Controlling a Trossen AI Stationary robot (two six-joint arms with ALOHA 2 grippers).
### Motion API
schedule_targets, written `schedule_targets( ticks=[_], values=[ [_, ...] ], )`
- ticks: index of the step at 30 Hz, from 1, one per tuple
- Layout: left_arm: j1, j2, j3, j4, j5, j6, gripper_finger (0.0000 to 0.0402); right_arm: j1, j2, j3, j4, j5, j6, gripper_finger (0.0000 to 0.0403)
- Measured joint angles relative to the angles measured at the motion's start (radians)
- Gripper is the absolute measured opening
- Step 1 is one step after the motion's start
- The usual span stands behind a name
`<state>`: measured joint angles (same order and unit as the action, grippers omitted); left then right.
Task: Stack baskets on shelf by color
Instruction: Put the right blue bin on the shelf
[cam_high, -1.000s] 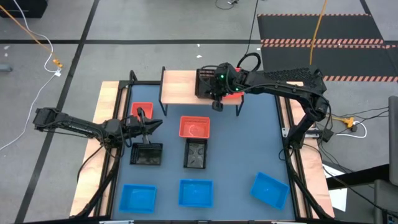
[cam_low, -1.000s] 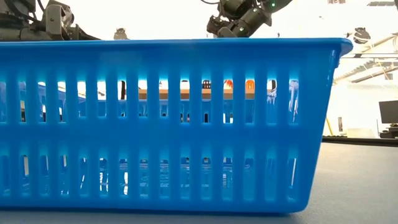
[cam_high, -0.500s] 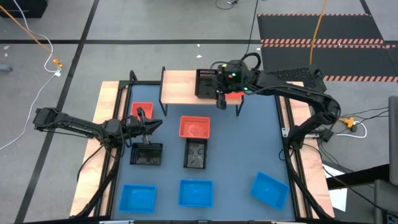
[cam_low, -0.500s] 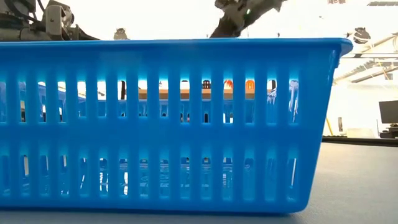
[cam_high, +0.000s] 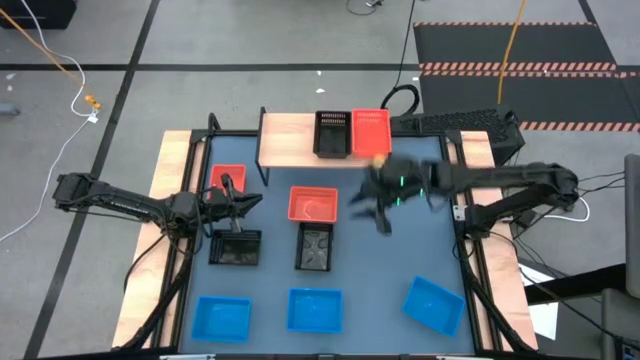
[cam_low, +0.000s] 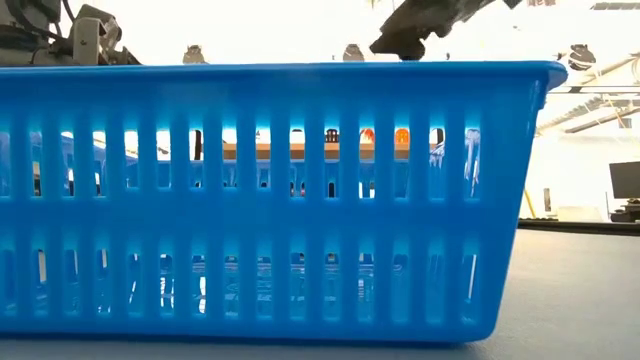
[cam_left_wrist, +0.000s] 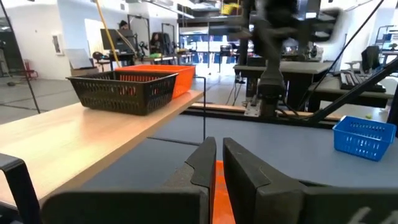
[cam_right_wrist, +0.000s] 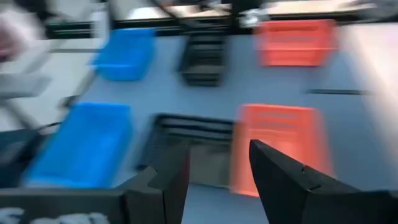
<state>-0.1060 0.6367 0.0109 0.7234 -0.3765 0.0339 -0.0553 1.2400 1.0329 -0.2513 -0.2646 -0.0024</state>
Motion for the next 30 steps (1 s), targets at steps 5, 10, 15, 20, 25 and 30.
schedule_targets(
  ticks=[5,10,15,20,25,30],
  values=[
    [0.017,0.0,0.0,0.034,-0.007,-0.033,0.0031,0.169,-0.007,-0.055,0.009,0.104,0.255,0.0158],
    [0.012,0.001,0.0,0.045,0.034,-0.054,0.0031,0.254,-0.004,-0.045,-0.187,0.108,0.504,0.0158],
    [-0.006,0.042,0.0,0.182,0.1,0.004,0.0031,0.279,-0.004,-0.053,-0.34,0.103,0.74,0.0157],
    [-0.025,0.126,0.038,0.307,0.184,0.056,0.0031,0.3,-0.005,-0.093,-0.383,0.068,1.044,0.0157],
    [-0.059,0.217,0.2,0.232,0.368,0.192,0.0031,0.403,-0.003,-0.103,-0.363,0.024,1.348,0.0157],
    [-0.059,0.339,0.368,0.037,0.323,0.367,0.0031,0.503,0.002,-0.104,-0.35,0.04,1.635,0.0157]
  ],
)
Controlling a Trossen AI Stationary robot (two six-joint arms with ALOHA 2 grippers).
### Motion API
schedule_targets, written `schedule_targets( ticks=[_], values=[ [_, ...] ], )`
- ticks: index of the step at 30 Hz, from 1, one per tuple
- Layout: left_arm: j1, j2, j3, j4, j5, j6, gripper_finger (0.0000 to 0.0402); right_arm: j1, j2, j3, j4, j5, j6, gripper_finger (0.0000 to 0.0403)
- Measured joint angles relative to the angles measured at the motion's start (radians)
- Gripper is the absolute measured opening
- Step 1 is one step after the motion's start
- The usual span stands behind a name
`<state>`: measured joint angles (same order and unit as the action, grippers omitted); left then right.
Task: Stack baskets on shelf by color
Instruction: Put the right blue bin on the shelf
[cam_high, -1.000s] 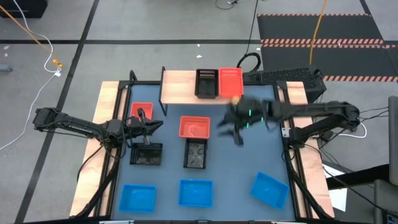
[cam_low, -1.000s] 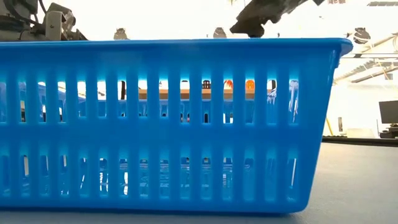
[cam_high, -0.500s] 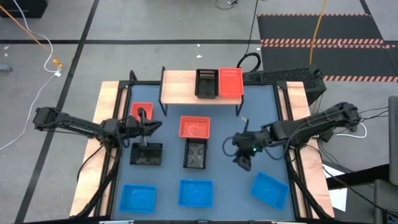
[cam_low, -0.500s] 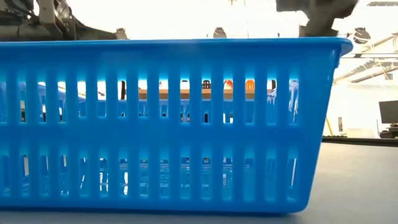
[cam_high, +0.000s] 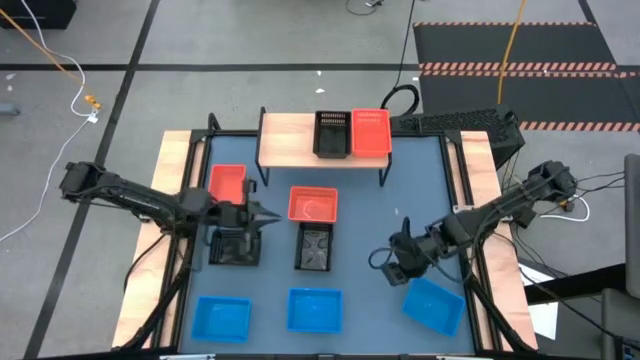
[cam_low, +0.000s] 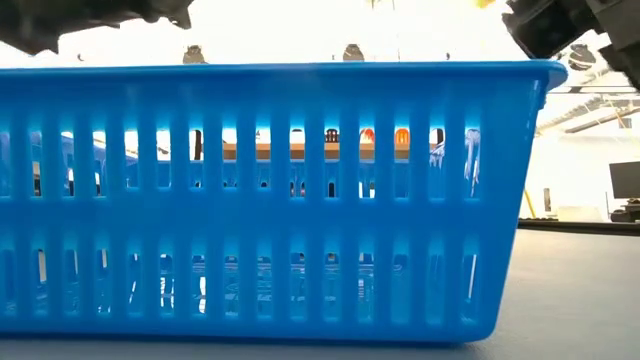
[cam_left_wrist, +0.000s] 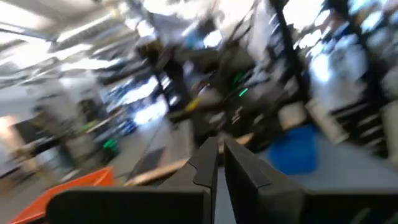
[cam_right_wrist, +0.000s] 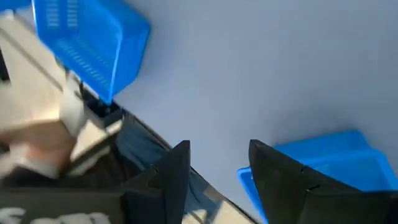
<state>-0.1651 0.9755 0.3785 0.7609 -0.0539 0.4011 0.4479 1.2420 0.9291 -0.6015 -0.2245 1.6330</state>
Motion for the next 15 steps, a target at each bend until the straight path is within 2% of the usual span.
schedule_targets(
  ticks=[6,11,15],
  values=[
    [0.068,0.151,0.107,-0.075,-0.174,0.043,0.0031,0.124,0.012,-0.001,-0.047,0.124,0.322,0.0157],
    [0.127,0.199,0.141,-0.088,-0.187,0.06,0.0031,0.22,0.051,-0.001,-0.09,0.145,0.547,0.0157],
    [0.158,0.21,0.152,-0.083,-0.187,0.066,0.0031,0.258,0.102,-0.001,-0.089,0.146,0.627,0.0157]
  ],
)
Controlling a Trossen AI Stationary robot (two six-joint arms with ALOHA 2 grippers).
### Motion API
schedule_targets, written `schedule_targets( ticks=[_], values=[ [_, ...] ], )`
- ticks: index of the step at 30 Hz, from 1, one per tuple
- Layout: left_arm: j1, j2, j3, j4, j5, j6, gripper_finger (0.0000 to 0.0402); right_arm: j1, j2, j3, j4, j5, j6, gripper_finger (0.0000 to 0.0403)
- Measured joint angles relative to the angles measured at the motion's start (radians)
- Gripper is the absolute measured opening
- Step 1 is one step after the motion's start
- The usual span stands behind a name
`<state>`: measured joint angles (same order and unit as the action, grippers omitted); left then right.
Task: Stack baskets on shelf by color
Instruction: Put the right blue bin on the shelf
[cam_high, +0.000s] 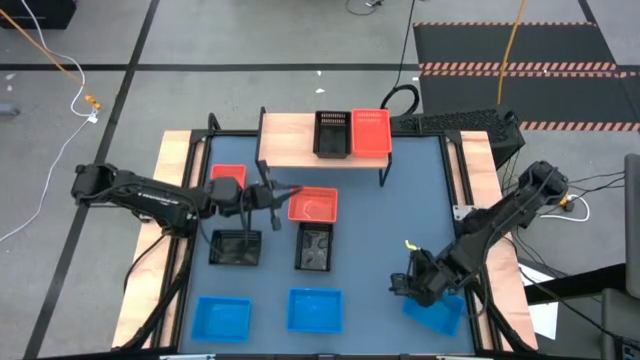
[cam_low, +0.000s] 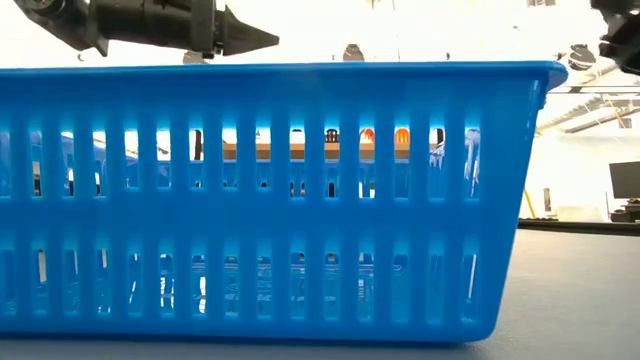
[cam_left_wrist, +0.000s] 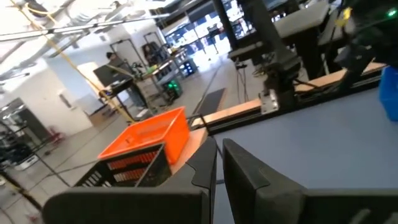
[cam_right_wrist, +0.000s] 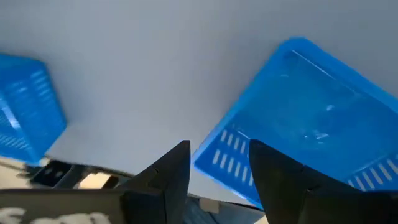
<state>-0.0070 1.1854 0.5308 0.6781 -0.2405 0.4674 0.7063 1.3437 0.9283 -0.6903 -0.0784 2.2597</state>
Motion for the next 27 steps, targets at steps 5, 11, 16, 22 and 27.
schedule_targets(
  ticks=[5,11,16,22,27],
  values=[
    [0.029,0.002,0.0,0.027,0.002,0.03,0.0031,-0.007,0.064,0.0,-0.007,0.02,-0.012,0.0157],
    [0.059,0.002,-0.001,0.03,0.003,0.036,0.0031,-0.024,0.082,0.0,-0.064,-0.006,-0.025,0.0157],
    [0.066,0.002,-0.001,0.019,0.003,0.02,0.0031,-0.03,0.077,-0.016,-0.1,-0.033,-0.055,0.0157],
    [0.064,0.002,-0.002,0.002,0.004,-0.018,0.0031,-0.039,0.072,-0.124,0.044,-0.114,-0.131,0.0123],
    [0.064,0.002,-0.002,-0.007,0.004,-0.047,0.0031,-0.061,0.072,-0.165,0.189,-0.131,-0.224,0.0061]
  ],
)
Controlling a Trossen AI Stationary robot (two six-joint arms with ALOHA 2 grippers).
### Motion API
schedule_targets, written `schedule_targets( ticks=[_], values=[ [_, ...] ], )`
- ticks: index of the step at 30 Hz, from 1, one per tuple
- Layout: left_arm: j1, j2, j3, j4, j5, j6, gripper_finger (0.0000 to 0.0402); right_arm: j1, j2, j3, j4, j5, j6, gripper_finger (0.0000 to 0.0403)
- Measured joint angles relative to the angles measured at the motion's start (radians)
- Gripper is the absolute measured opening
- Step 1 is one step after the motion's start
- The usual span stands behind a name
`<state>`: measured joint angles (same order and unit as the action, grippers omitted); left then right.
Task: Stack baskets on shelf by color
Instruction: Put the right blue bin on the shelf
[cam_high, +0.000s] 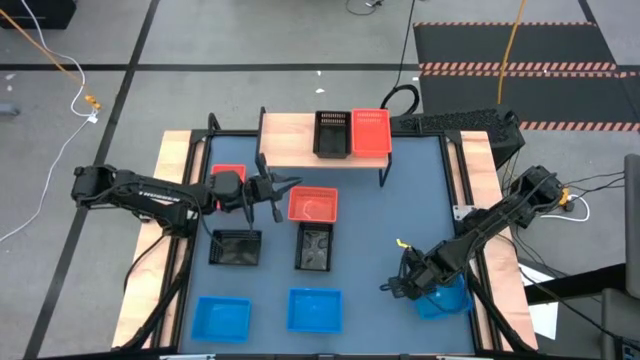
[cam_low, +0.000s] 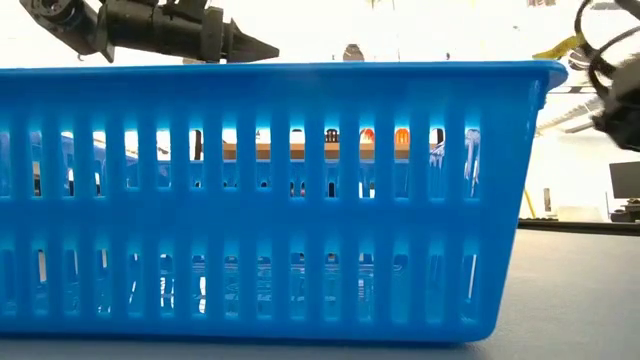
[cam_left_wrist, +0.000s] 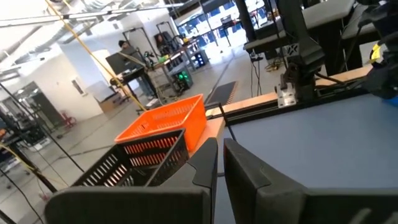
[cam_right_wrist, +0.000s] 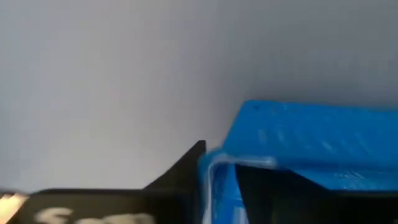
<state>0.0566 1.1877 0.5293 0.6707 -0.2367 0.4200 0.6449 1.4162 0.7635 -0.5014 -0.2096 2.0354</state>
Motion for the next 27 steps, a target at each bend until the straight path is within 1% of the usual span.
schedule_targets(
  ticks=[3,5,8,11,16,19,23,27],
  values=[
    [0.0,0.0,0.0,-0.012,0.0,-0.024,0.0031,-0.033,-0.001,0.012,0.026,-0.009,-0.08,0.0022],
    [0.0,0.0,0.0,-0.023,0.0,-0.041,0.0031,-0.063,-0.001,0.035,0.027,-0.021,-0.147,0.0008],
    [0.0,0.0,0.0,-0.056,0.0,-0.063,0.0031,-0.116,-0.001,0.087,0.024,-0.012,-0.268,0.0008],
    [0.0,0.0,0.0,-0.098,0.0,-0.073,0.0031,-0.175,-0.001,0.156,-0.031,0.003,-0.432,0.0003],
    [0.0,0.0,0.0,-0.128,0.0,-0.127,0.0031,-0.242,0.0,0.31,-0.154,0.116,-0.734,0.0],
    [-0.002,0.0,0.0,-0.152,0.0,-0.166,0.0031,-0.268,0.0,0.401,-0.198,0.179,-0.913,0.0],
    [-0.002,0.0,0.0,-0.175,0.0,-0.199,0.0031,-0.293,0.0,0.503,-0.192,0.234,-1.125,0.0],
    [-0.003,0.0,0.0,-0.183,0.0,-0.227,0.0031,-0.324,0.0,0.573,-0.102,0.239,-1.324,0.0]
  ],
)
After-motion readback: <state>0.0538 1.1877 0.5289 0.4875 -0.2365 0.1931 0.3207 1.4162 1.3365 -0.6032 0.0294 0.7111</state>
